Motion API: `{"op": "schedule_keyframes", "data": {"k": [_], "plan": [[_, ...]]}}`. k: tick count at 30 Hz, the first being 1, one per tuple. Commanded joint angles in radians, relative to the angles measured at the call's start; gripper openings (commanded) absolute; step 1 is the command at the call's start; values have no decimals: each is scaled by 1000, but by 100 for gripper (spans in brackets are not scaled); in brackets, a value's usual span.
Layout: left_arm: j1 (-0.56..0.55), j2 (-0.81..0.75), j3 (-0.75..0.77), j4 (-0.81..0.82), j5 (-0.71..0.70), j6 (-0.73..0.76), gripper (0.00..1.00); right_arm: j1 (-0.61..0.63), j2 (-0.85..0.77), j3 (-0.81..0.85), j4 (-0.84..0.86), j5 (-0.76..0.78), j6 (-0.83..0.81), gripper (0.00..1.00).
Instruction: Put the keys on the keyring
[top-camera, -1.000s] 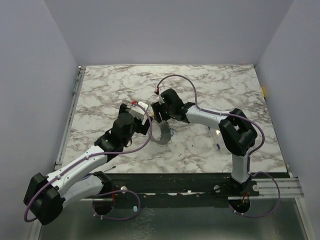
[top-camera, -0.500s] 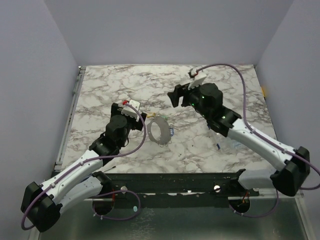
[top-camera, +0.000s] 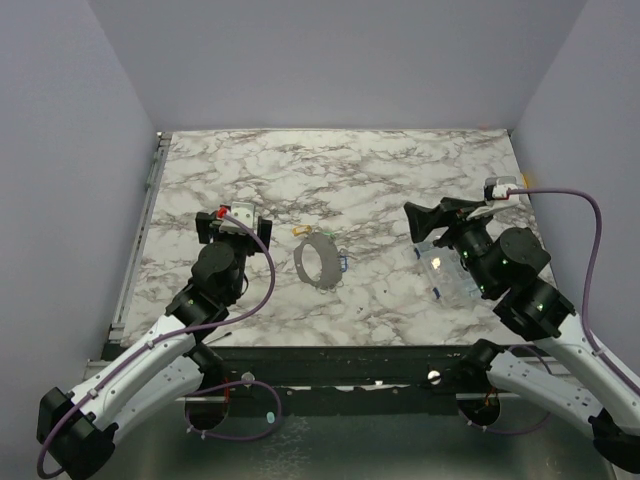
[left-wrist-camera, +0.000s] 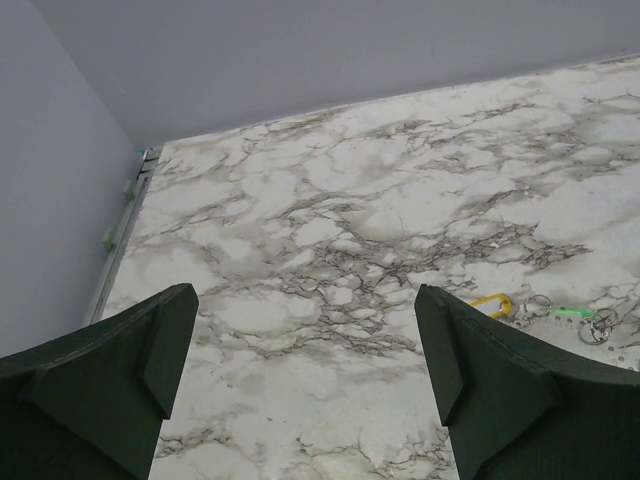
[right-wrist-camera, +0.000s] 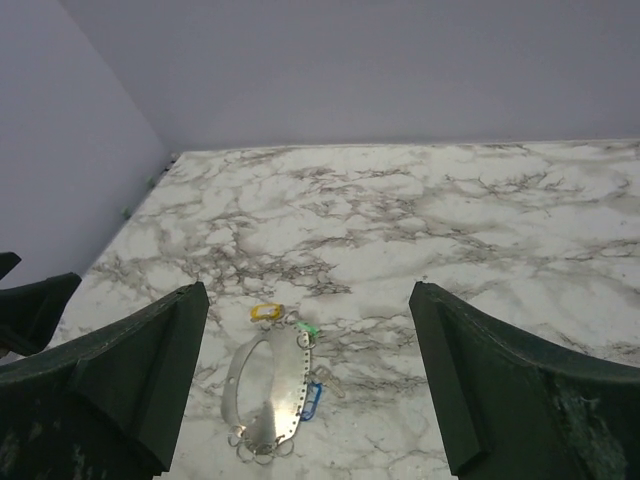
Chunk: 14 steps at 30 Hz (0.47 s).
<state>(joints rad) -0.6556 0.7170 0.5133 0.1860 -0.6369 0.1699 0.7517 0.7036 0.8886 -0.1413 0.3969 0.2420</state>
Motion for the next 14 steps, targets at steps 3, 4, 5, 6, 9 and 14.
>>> {"op": "schedule_keyframes", "data": {"k": [3,4,5,6,9,14], "plan": [[6,-12,-14,27,-32,13,99,4,-49,-17,-89,33,51,94],[5,-12,-15,29,-33,13,99,4,-56,-19,-88,31,48,94],[5,-11,-15,28,-32,14,99,4,-63,-19,-87,25,44,94],[6,-13,-15,27,-32,13,99,4,-70,-22,-82,7,36,99],[7,-14,-17,31,-34,15,99,5,-81,-22,-91,-4,23,100],[6,-8,-21,38,-34,17,99,4,-94,-11,-111,44,49,100]]}}
